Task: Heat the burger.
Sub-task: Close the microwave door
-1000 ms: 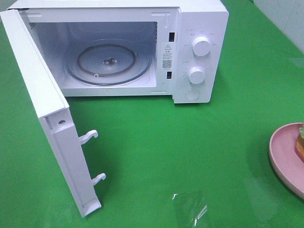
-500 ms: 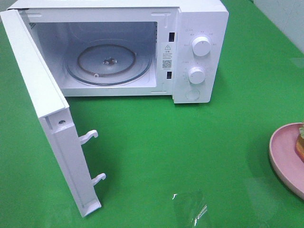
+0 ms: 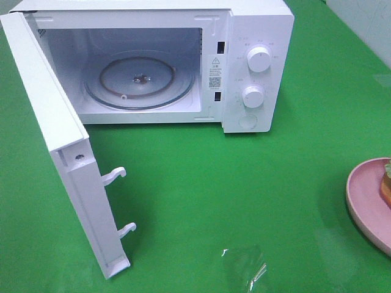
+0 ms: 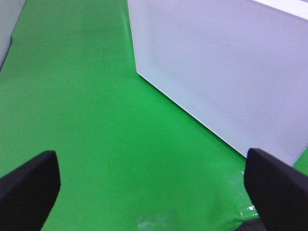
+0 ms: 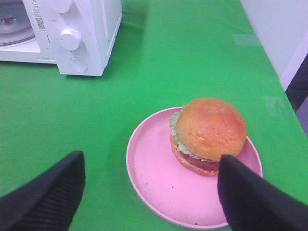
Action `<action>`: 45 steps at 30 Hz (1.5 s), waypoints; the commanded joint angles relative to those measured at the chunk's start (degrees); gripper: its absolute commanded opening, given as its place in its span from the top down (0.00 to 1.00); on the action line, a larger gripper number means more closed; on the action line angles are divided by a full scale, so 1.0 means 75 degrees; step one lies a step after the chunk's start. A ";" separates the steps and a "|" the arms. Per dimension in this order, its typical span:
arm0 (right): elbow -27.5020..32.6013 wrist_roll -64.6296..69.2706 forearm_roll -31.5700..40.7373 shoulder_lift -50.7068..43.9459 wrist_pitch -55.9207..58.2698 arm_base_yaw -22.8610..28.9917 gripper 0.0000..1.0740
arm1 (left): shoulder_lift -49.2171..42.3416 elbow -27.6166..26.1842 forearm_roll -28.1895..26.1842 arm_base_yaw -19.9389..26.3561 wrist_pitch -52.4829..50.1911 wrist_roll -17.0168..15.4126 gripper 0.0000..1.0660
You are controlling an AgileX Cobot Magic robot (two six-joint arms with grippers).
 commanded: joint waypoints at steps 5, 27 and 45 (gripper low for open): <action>0.0038 0.0000 0.0023 -0.0206 -0.0076 -0.0038 0.32 | -0.0130 -0.0008 0.0008 0.0008 0.0023 -0.0046 0.10; 0.0038 0.0000 0.0023 -0.0206 -0.0076 -0.0038 0.32 | -0.0130 -0.0008 0.0008 0.0008 0.0023 -0.0046 0.10; 0.0038 0.0023 0.0015 -0.0206 -0.0076 -0.0038 0.32 | 0.1230 -0.0267 -0.0168 0.0008 -0.1215 -0.0053 0.26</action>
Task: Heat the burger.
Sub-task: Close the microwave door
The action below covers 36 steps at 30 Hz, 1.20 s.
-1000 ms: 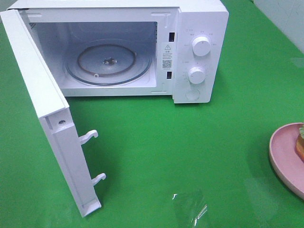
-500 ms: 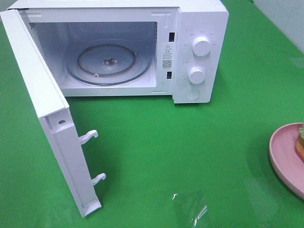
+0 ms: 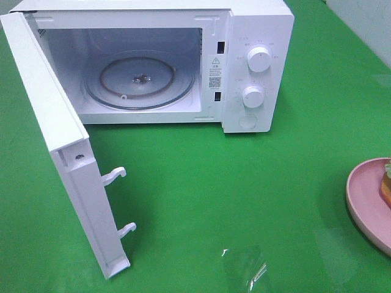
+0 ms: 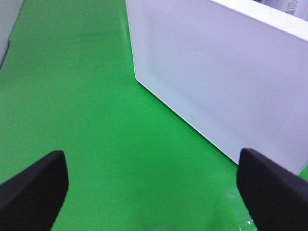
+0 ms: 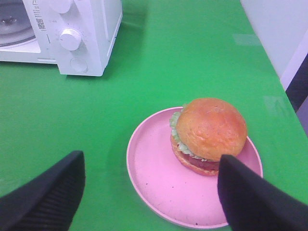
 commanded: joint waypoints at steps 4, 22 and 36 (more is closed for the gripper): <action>0.0038 0.0015 0.0015 -0.0206 -0.0076 -0.0038 0.32 | 0.1054 -0.0053 -0.0076 0.0008 -0.1451 -0.0053 0.41; 0.0038 0.0015 0.0015 -0.0206 -0.0076 -0.0038 0.32 | 0.4400 0.0817 -0.0076 0.0008 -0.6516 0.0451 1.00; 0.0038 0.0015 0.0015 -0.0206 -0.0076 -0.0038 0.32 | 0.7563 0.2193 0.1092 0.0008 -1.2414 -0.0710 1.00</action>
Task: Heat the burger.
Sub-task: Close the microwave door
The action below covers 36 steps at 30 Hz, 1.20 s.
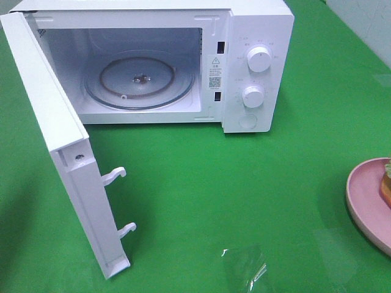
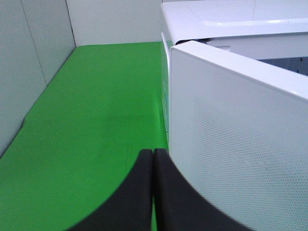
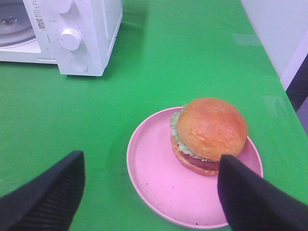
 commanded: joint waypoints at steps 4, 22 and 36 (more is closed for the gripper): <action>0.0038 0.0015 0.0008 -0.0206 -0.0076 -0.0038 0.32 | 0.1054 0.0031 0.1169 0.0008 -0.1620 -0.0756 1.00; 0.0038 0.0023 0.0008 -0.0206 -0.0076 -0.0038 0.32 | 0.3484 -0.0260 0.3247 0.0008 -0.3239 -0.2284 1.00; 0.0038 0.0015 0.0008 -0.0206 -0.0076 -0.0038 0.32 | 0.4286 -0.0795 0.2750 -0.1031 -0.3117 -0.2047 1.00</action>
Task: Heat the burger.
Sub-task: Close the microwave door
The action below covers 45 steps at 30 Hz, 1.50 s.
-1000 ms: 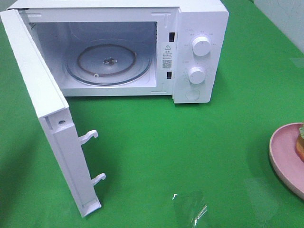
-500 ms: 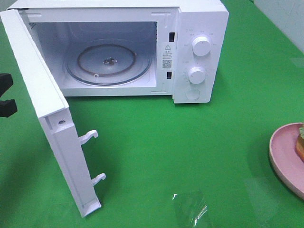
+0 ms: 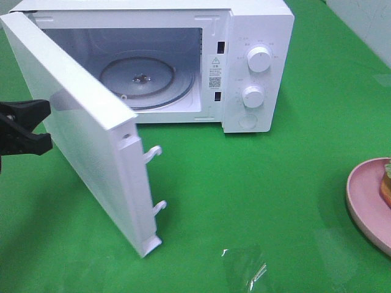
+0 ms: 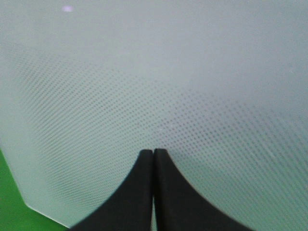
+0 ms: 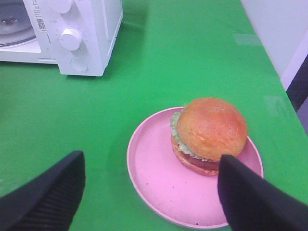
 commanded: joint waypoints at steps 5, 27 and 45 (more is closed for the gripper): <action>0.0038 0.0015 0.0008 -0.0206 -0.0076 -0.0038 0.32 | 0.0260 -0.0374 -0.0726 -0.0649 -0.0061 0.0092 1.00; 0.0038 0.0015 0.0008 -0.0206 -0.0076 -0.0038 0.32 | 0.1390 -0.2651 -0.2628 -0.2620 0.1253 0.0756 1.00; 0.0038 0.0015 0.0008 -0.0206 -0.0076 -0.0038 0.32 | 0.2338 -0.4400 -0.2850 -0.2834 0.2078 0.0749 1.00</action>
